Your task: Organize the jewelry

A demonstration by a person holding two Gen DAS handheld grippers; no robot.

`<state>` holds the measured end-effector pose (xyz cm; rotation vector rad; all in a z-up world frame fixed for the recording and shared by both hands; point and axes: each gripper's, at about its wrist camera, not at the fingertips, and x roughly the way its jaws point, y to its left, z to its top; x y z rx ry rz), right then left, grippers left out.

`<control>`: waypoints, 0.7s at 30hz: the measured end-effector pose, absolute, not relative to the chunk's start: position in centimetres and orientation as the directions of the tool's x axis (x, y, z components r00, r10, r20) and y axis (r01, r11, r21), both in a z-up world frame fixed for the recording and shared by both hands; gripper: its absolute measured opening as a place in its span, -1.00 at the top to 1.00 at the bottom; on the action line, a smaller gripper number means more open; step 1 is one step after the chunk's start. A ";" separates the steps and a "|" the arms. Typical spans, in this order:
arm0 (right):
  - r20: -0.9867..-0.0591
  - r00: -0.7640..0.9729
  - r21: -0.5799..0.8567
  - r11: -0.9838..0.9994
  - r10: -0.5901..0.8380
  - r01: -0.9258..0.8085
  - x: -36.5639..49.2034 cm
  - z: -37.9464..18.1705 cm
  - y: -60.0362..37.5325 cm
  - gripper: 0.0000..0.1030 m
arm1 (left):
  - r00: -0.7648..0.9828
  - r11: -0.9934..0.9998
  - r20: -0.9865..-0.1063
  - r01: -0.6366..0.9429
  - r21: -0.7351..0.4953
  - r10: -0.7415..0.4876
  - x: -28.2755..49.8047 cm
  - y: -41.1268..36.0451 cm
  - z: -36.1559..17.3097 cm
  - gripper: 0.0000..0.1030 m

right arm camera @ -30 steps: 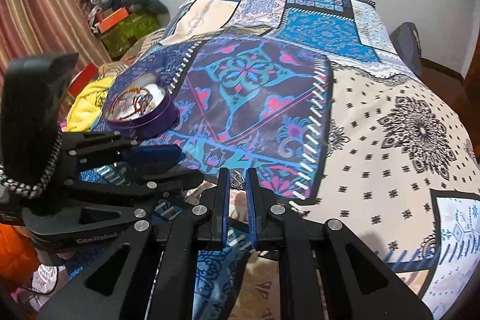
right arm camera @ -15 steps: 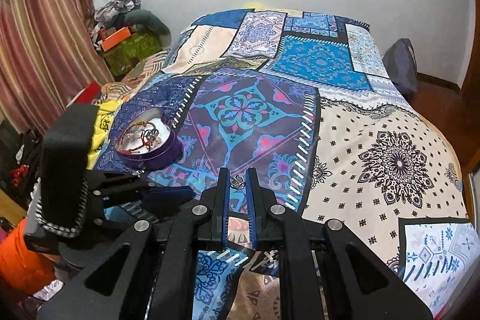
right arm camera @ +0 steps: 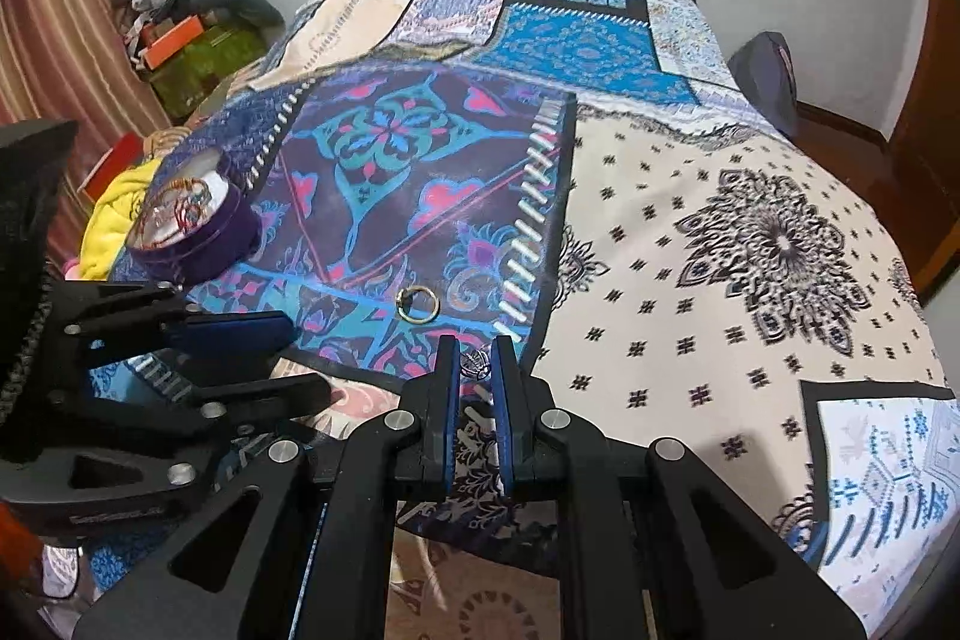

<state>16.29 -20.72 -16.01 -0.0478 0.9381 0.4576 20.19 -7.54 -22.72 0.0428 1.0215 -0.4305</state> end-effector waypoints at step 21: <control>-0.750 0.534 0.198 0.903 0.391 -0.382 16.5 -14.3 -21.9 0.82 | 0.458 0.919 -0.847 0.385 -0.086 -0.270 24.3 -10.6 -23.5 0.87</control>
